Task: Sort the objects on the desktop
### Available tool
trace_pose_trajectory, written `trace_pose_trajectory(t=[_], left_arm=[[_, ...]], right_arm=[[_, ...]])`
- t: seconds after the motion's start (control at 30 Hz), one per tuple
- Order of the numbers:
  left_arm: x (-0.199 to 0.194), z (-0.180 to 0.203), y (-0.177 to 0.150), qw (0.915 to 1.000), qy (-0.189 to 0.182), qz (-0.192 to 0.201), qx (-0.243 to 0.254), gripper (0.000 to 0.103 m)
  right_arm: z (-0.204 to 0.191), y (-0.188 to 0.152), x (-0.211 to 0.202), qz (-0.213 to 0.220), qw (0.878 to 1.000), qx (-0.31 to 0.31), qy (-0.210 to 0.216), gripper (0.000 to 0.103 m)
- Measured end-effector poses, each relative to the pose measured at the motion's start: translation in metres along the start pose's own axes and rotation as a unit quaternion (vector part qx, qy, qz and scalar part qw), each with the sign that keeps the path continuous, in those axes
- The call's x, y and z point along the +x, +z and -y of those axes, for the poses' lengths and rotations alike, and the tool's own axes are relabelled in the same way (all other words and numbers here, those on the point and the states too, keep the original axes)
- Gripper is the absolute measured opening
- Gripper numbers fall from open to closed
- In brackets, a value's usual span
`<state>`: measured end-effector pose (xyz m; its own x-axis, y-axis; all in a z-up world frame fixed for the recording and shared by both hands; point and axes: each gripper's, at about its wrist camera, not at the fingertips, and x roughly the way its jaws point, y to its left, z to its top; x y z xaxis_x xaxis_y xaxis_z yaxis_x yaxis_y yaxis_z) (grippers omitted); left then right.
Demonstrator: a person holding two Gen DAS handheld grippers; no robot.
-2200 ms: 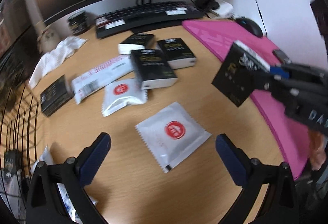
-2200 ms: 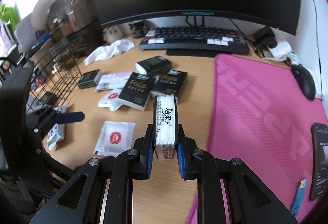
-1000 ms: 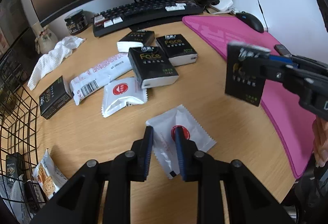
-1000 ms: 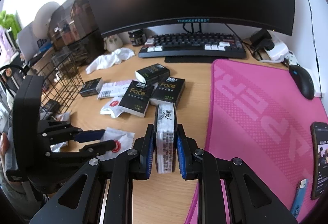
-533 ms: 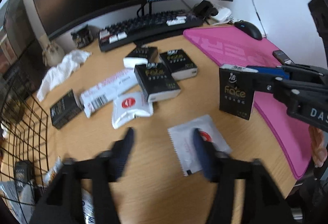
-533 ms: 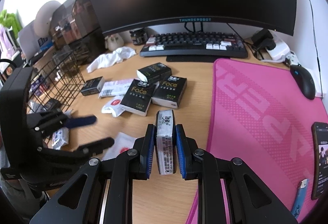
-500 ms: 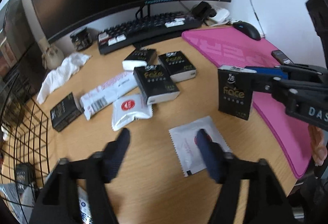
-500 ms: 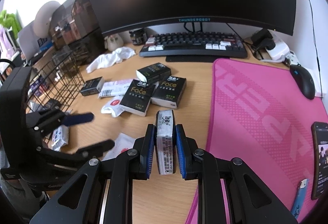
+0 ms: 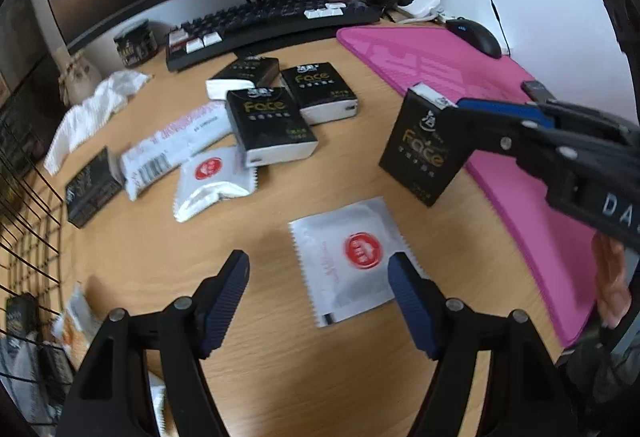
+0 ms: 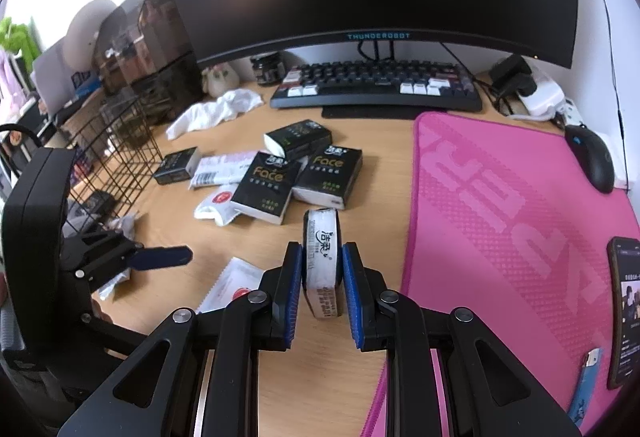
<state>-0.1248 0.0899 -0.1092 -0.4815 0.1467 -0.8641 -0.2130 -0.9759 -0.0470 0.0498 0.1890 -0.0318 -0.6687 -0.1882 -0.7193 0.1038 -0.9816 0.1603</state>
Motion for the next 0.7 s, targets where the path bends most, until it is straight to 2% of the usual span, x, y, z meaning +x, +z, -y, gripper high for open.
trace_pose_trajectory(t=[0.1,0.23,0.4,0.47,0.53,0.7], left_arm=[[0.009,0.008,0.002,0.9999,-0.003,-0.015,-0.004,0.077],[0.016,0.017,0.005,0.9998,0.014,-0.01,-0.005,0.081],[0.019,0.018,0.007,0.9996,0.023,-0.01,-0.011,0.081],[0.017,0.017,0.007,0.9996,0.024,-0.007,-0.01,0.078],[0.014,0.014,0.006,0.9996,0.026,-0.004,-0.014,0.061],[0.01,0.008,0.002,0.9997,0.019,-0.008,-0.009,0.054]], right_arm=[[0.004,0.001,-0.004,0.006,1.0,0.005,-0.004,0.021],[0.009,0.002,-0.007,0.01,1.0,0.007,-0.008,0.021],[0.011,0.001,-0.008,0.01,1.0,0.006,-0.005,0.021],[0.012,0.001,-0.01,0.012,1.0,0.007,-0.004,0.021],[0.014,0.001,-0.01,0.013,1.0,0.008,-0.005,0.021],[0.014,0.001,-0.01,0.011,1.0,0.008,-0.006,0.021]])
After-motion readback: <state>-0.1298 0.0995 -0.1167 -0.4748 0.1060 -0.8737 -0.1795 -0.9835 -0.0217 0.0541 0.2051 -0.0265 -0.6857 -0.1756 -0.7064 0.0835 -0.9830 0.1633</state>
